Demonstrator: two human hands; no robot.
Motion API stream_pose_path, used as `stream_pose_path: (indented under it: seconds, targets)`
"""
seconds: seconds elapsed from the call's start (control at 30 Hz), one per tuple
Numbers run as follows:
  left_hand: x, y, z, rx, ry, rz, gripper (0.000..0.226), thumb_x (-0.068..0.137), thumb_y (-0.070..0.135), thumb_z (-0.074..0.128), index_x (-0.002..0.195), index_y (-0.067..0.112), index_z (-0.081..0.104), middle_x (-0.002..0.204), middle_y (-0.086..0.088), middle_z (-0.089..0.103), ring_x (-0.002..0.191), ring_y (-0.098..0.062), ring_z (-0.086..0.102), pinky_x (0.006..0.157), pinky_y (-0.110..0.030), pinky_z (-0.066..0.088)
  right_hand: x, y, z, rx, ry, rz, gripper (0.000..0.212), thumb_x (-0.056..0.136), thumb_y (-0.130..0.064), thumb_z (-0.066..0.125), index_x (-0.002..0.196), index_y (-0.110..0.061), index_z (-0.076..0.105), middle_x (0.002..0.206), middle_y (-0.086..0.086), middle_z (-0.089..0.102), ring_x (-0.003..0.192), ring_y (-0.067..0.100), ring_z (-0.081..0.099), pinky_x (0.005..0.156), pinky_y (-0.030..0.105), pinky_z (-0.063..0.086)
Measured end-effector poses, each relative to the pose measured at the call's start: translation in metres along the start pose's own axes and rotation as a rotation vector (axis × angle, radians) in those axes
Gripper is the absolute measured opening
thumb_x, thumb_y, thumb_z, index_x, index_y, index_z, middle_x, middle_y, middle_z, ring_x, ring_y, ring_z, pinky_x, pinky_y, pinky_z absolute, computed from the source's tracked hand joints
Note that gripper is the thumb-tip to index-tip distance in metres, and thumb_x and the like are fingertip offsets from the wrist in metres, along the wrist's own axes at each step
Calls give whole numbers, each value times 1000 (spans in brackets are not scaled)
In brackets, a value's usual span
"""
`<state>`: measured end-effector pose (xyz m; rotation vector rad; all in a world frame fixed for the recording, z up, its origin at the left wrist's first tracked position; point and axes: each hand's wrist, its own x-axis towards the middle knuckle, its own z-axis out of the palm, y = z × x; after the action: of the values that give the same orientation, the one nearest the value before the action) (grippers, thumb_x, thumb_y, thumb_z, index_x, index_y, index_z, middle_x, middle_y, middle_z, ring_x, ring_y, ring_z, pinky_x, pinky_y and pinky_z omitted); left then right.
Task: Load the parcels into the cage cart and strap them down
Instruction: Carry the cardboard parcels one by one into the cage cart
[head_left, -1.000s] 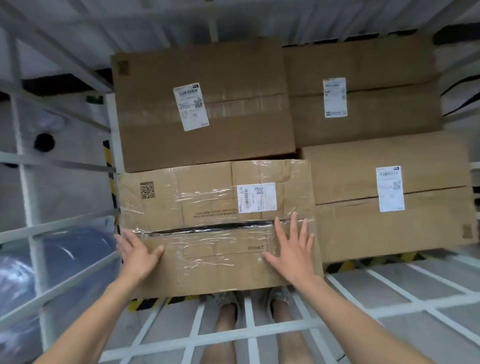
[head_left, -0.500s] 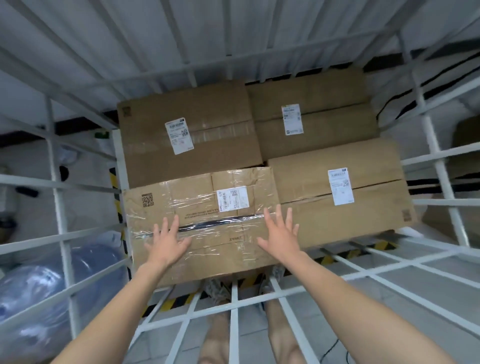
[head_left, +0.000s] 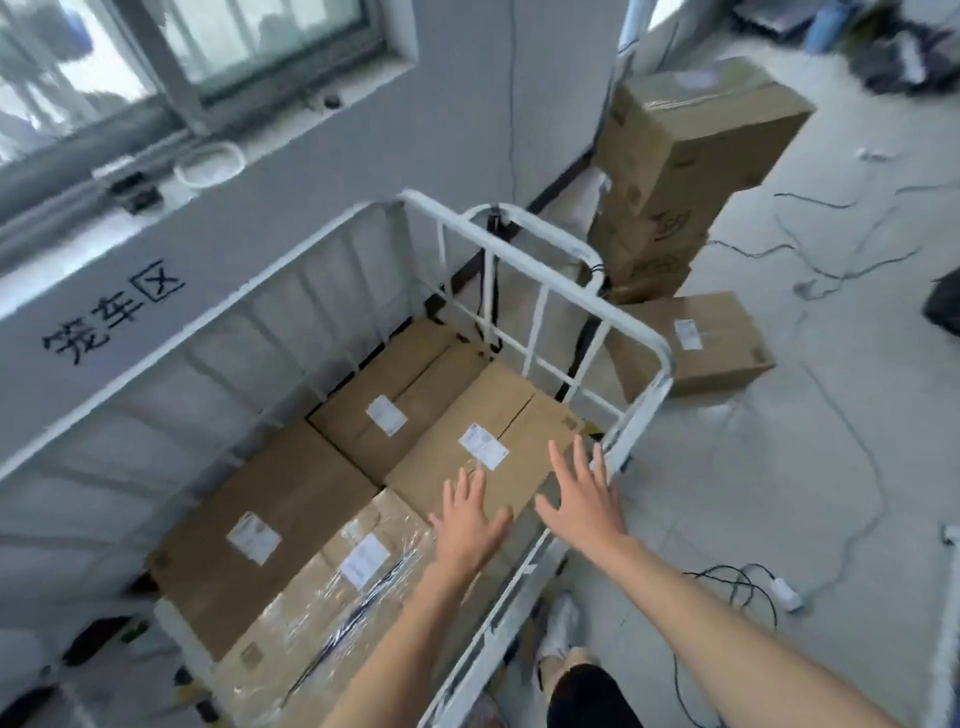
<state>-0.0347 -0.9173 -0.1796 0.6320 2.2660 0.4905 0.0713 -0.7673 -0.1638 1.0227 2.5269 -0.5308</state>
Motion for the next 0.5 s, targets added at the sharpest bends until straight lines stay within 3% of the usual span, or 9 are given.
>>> stream_pose_path:
  seconds: [0.27, 0.37, 0.5]
  targets:
    - [35, 274, 45, 234, -109, 480, 80, 96, 54, 50, 160, 35, 6, 169, -2, 4, 155, -28, -1, 120, -63, 11, -55, 193, -112, 201, 233, 368, 83, 97, -59, 42, 160, -31, -4, 169, 10, -9, 154, 38, -8, 119, 63, 10]
    - [43, 358, 84, 344, -127, 580, 80, 96, 54, 50, 160, 33, 6, 169, -3, 6, 155, -29, 1, 120, -60, 11, -64, 271, -137, 262, 282, 469, 84, 97, -57, 45, 160, -31, -5, 169, 10, -9, 154, 38, -8, 119, 63, 11]
    - [59, 446, 131, 345, -171, 642, 79, 97, 50, 51, 160, 33, 7, 169, -3, 5, 155, -29, -1, 116, -67, 7, -59, 364, -167, 310, 306, 537, 83, 98, -52, 45, 160, -30, -5, 169, 9, -11, 154, 38, -10, 120, 62, 8]
